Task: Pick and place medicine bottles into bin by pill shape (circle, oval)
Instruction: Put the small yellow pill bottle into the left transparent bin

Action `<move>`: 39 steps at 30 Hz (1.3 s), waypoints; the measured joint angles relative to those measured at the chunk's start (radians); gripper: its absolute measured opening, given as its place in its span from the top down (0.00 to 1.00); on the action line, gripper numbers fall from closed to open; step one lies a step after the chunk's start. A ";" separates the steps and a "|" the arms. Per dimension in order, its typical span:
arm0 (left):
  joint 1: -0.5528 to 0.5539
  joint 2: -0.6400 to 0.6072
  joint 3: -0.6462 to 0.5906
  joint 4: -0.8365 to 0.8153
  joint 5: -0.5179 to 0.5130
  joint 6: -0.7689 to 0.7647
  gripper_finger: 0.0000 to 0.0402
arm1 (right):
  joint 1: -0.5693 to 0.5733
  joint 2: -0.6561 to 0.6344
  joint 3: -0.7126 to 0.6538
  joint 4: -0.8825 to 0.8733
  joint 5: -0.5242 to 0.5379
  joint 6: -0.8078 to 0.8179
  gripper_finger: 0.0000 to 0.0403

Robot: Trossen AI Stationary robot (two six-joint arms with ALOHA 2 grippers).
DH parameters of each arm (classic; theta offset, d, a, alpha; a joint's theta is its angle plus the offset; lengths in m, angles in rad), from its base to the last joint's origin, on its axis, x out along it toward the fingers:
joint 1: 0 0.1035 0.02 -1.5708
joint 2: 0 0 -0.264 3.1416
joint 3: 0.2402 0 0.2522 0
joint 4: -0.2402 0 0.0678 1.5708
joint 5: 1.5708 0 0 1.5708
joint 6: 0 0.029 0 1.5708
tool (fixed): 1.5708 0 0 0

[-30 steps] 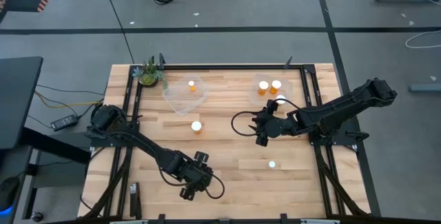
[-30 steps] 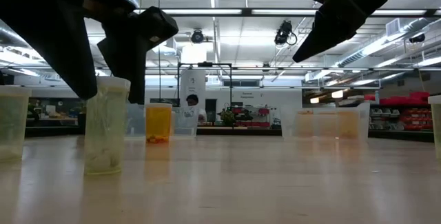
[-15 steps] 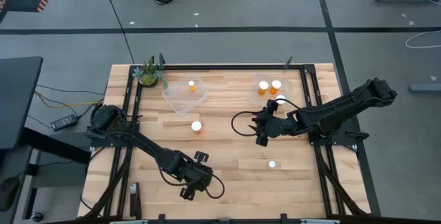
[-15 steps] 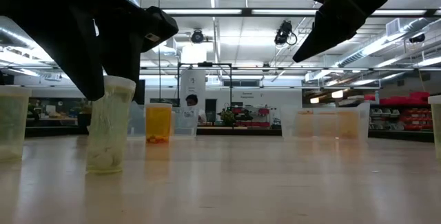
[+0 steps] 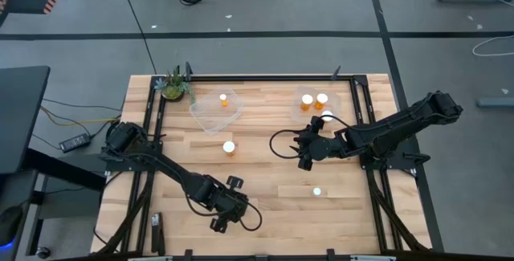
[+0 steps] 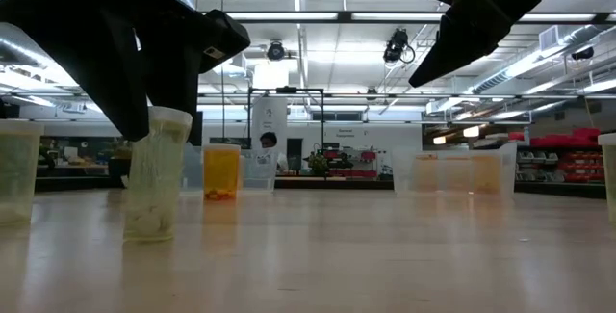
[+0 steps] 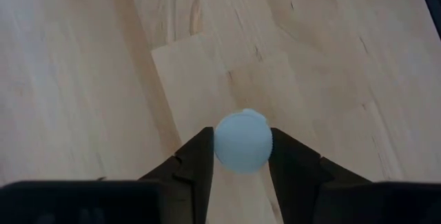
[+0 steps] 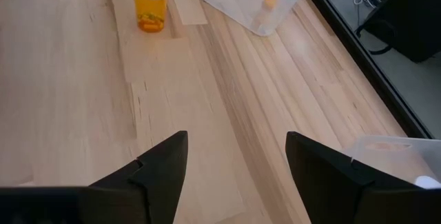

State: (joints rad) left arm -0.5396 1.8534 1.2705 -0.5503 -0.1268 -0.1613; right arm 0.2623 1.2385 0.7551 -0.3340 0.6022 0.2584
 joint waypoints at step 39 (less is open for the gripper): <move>0.000 -0.003 0.312 -0.362 -0.101 0.078 0.68 | 0.000 0.000 0.000 0.000 0.000 0.000 0.37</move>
State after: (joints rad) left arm -0.5400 1.8503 1.5826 -0.9118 -0.2277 -0.0829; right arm 0.2619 1.2385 0.7551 -0.3340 0.6022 0.2587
